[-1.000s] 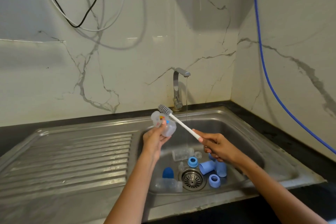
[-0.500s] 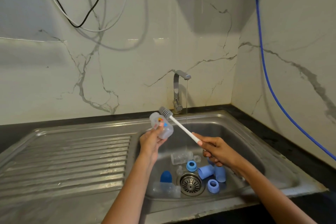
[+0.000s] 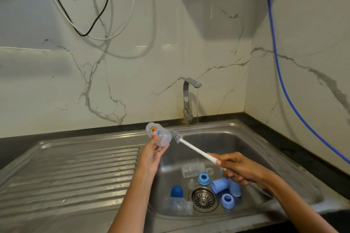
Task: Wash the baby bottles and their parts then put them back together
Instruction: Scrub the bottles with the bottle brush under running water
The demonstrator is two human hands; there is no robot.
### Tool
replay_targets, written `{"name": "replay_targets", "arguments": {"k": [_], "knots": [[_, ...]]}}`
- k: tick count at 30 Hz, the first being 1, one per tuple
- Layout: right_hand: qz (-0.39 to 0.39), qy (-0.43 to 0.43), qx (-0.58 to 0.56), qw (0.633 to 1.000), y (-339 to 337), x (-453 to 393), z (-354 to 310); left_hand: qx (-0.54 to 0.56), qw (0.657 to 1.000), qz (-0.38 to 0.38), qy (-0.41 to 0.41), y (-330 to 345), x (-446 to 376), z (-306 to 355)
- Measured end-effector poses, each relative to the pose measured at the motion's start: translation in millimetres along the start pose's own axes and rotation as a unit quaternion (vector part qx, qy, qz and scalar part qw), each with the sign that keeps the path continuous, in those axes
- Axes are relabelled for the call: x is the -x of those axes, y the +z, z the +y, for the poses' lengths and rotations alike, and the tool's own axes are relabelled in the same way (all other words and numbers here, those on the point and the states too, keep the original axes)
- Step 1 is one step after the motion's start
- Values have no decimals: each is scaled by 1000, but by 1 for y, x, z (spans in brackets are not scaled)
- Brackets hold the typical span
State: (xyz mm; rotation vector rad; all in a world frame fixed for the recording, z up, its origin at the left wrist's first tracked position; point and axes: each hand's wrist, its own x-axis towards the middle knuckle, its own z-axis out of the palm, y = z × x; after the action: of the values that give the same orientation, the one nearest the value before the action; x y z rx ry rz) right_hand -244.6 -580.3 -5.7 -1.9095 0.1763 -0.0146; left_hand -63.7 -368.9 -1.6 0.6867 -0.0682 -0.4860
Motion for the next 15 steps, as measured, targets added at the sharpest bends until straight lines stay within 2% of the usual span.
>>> {"name": "replay_targets", "arguments": {"k": [6, 9, 13, 15], "knots": [[53, -22, 50, 997, 16, -12, 3, -116, 993, -22, -17, 12, 4, -12], [66, -47, 77, 994, 19, -13, 5, -131, 991, -16, -12, 16, 4, -18], [57, -71, 85, 992, 21, -12, 6, -176, 984, 1, 10, 20, 1, -23], [36, -64, 72, 995, 16, -10, 5, -165, 986, 21, 18, 18, 0, -21]]}}
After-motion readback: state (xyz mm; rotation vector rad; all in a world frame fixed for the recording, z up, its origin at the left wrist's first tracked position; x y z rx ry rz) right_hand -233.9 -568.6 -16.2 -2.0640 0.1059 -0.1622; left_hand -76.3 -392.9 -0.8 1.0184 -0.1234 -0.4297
